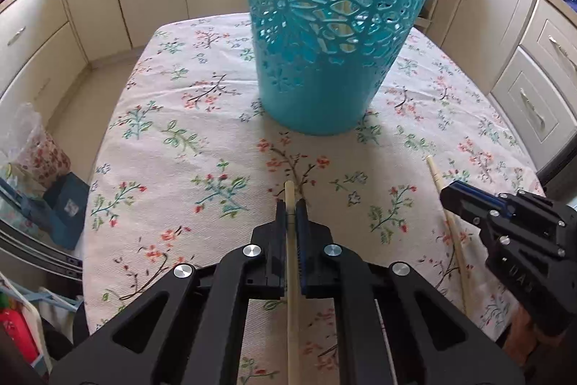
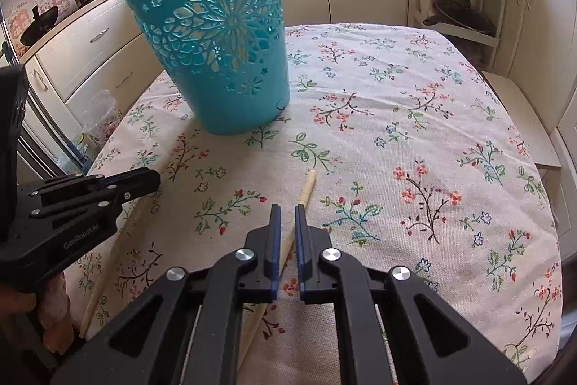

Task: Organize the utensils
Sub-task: 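Close the left gripper on another chopstick while the right gripper returns to the pile, then lift the chopstick with the left gripper and drop it into the teal basket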

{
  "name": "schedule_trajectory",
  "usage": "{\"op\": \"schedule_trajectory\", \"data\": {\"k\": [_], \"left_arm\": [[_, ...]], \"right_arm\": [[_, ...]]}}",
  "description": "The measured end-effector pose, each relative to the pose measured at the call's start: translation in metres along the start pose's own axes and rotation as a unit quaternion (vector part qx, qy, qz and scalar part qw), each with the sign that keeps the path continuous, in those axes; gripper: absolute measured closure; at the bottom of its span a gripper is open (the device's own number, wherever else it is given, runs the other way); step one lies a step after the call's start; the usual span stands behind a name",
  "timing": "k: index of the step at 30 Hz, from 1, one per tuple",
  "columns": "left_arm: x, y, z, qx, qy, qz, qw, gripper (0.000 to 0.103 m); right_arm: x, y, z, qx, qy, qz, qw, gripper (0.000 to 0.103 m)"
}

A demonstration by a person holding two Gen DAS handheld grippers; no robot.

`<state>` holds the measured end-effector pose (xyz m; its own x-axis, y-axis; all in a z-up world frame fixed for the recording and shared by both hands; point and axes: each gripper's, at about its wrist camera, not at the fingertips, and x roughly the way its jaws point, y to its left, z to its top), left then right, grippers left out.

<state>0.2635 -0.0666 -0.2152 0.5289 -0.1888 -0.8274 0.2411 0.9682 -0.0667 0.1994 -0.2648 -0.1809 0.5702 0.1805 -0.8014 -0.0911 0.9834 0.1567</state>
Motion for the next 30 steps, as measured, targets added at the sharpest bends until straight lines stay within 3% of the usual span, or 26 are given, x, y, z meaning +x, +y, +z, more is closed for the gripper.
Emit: {"op": "schedule_trajectory", "data": {"k": [2,9,14,30], "left_arm": [[0.003,0.001,-0.002,-0.001,0.006,0.003,1.0000,0.097],[0.002,-0.005,-0.005,0.013,-0.004,0.009,0.9999,0.091],[0.002,-0.006,-0.007,0.021,-0.011,0.008,0.9997,0.091],[-0.001,-0.001,-0.007,0.008,-0.016,-0.012,0.9998,0.098]], "right_arm": [[0.002,-0.002,-0.001,0.004,0.005,0.001,1.000,0.087],[0.002,0.004,-0.003,-0.013,0.000,-0.013,1.000,0.087],[0.002,0.006,-0.004,-0.023,-0.003,-0.022,0.999,0.093],[0.002,0.008,-0.006,-0.019,-0.004,-0.015,1.000,0.093]]}}
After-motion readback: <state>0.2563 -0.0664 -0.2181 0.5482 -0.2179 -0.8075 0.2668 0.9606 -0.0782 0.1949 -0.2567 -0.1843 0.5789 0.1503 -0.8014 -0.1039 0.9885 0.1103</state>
